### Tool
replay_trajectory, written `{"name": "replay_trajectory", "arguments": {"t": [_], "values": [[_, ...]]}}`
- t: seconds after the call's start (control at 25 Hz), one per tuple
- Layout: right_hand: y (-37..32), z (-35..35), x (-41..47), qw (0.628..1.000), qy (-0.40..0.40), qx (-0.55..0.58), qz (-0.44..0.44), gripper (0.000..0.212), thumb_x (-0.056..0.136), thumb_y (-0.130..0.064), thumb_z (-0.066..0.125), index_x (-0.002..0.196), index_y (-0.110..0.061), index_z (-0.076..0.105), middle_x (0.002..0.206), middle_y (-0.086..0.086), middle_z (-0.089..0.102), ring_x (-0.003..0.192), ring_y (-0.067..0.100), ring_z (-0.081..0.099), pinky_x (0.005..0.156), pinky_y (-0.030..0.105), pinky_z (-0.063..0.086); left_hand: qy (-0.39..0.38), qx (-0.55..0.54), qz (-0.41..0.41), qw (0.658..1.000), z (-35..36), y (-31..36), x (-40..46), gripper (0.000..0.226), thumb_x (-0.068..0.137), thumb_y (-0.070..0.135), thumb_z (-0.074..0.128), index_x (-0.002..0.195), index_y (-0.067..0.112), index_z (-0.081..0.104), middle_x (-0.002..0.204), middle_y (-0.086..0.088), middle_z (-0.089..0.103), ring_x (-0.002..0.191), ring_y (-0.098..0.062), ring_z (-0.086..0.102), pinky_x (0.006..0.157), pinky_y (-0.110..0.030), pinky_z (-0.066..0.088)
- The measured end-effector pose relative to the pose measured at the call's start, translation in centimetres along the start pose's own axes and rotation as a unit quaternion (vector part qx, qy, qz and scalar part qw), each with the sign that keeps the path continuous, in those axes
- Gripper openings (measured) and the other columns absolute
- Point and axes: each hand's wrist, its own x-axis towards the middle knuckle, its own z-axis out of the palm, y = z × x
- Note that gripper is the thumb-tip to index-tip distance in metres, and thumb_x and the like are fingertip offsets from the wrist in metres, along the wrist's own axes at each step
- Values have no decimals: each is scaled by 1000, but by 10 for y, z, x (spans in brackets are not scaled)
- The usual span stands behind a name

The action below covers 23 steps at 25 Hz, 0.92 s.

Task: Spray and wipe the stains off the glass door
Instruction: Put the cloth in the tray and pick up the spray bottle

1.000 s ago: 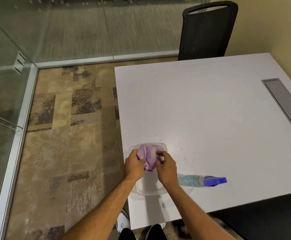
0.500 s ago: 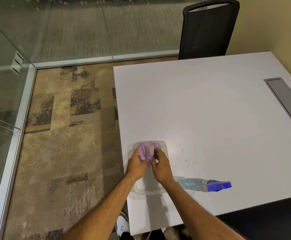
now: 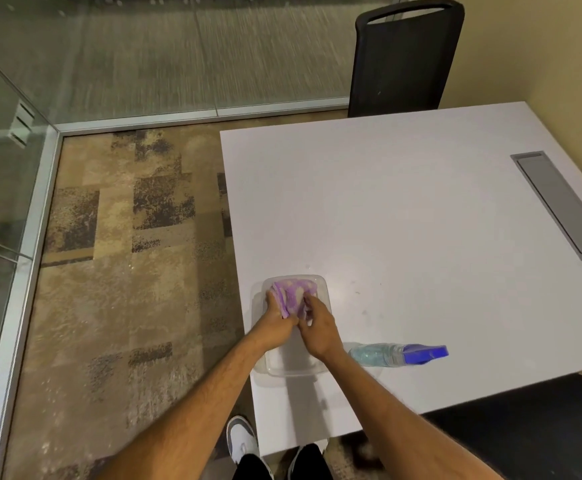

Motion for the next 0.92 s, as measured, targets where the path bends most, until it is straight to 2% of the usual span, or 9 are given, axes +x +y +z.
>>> {"name": "replay_trajectory", "arguments": {"t": [0.12,0.2,0.28,0.4,0.52,0.68,0.8,0.84,0.92], "values": [[-15,-20,-24,1000,30,1,-3,46,103,-17,52,147,-7,47,146,12,56,131,29,55,111,41,43,15,54,34,998,-13,4,-21,92,105,22,60,169,25,-6,167,-8,40,147,-31,47,120,-34,39],[-30,-32,-41,999,38,13,-13,44,98,-10,55,142,-9,53,136,11,64,121,25,61,102,30,47,33,77,57,995,-20,9,-39,85,104,23,61,170,26,7,162,-9,45,144,-30,50,113,-31,41],[-46,-43,-60,998,46,25,-23,42,96,-9,56,138,-11,57,124,9,70,112,21,65,92,22,46,46,69,86,993,-24,12,-55,74,104,19,62,167,23,24,155,-10,53,138,-29,56,115,-36,46],[-73,-61,-92,997,49,35,-48,37,96,-12,58,133,-13,61,114,7,74,100,15,66,88,21,47,61,62,123,989,-28,16,-81,59,102,14,62,157,20,43,142,-11,60,128,-27,60,109,-41,52],[-94,-84,-124,994,62,56,-72,31,96,-12,59,125,-15,66,105,2,76,97,13,69,90,22,52,62,31,153,986,-29,22,-103,51,101,8,61,150,22,51,140,-9,63,126,-25,62,98,-32,53],[-110,-133,-152,988,79,82,-104,19,96,-16,63,111,-20,73,97,-10,76,92,2,69,79,12,51,60,32,186,980,-15,32,-127,36,102,11,63,137,22,61,127,-1,67,115,-21,68,95,-27,56],[-102,-182,-161,982,107,101,-120,17,94,-18,64,107,-24,74,97,-12,77,94,2,69,77,19,56,62,49,208,975,14,39,-139,33,102,10,64,130,27,63,118,2,67,103,-14,67,95,-19,55],[-95,-199,-160,980,114,109,-119,16,94,-19,65,105,-26,74,96,-12,77,94,4,69,77,22,56,58,54,207,975,25,41,-139,34,102,9,65,133,22,63,121,-2,68,105,-15,67,96,-20,56],[-74,-230,-157,981,111,116,-111,14,92,-19,67,99,-29,74,94,-15,77,93,3,70,79,21,55,59,59,190,978,51,42,-137,39,100,9,66,138,17,62,126,-7,67,112,-22,67,103,-30,57]]}}
